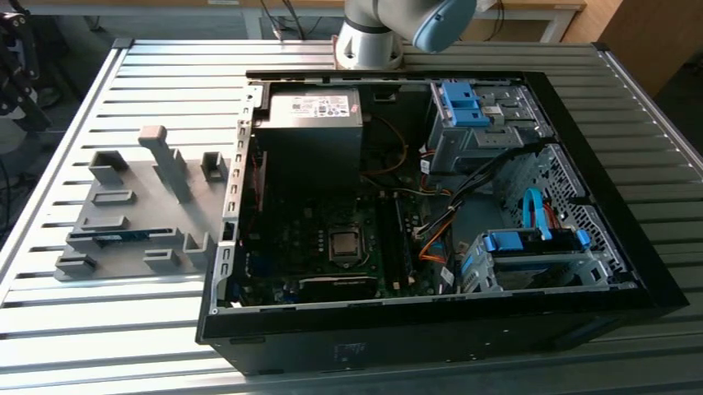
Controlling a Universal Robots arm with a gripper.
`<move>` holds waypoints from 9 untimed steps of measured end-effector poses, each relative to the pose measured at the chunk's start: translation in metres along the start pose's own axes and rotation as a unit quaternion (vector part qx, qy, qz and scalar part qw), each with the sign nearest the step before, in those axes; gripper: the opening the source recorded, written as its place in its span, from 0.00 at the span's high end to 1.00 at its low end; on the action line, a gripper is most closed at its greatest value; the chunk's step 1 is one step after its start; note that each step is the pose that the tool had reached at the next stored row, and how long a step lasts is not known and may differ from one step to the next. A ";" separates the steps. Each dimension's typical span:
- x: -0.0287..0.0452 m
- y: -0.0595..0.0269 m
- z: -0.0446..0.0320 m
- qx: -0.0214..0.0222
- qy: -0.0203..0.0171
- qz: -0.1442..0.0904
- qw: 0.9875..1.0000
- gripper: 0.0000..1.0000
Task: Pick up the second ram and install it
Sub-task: 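Pick up the second ram and move it above second insertion slot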
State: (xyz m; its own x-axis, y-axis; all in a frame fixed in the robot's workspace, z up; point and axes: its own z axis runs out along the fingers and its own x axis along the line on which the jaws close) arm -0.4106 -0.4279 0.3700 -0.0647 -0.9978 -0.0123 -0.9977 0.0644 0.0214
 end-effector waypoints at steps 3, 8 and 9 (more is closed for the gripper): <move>0.0017 0.0013 0.0055 0.000 -0.002 -0.006 1.000 0.89; 0.0034 0.0016 0.0126 0.000 -0.002 -0.006 1.000 0.83; 0.0039 0.0017 0.0142 0.000 -0.002 -0.007 1.000 0.76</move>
State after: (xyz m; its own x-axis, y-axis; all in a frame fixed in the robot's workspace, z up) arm -0.4128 -0.4315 0.3557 -0.0512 -0.9985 -0.0169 -0.9985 0.0508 0.0215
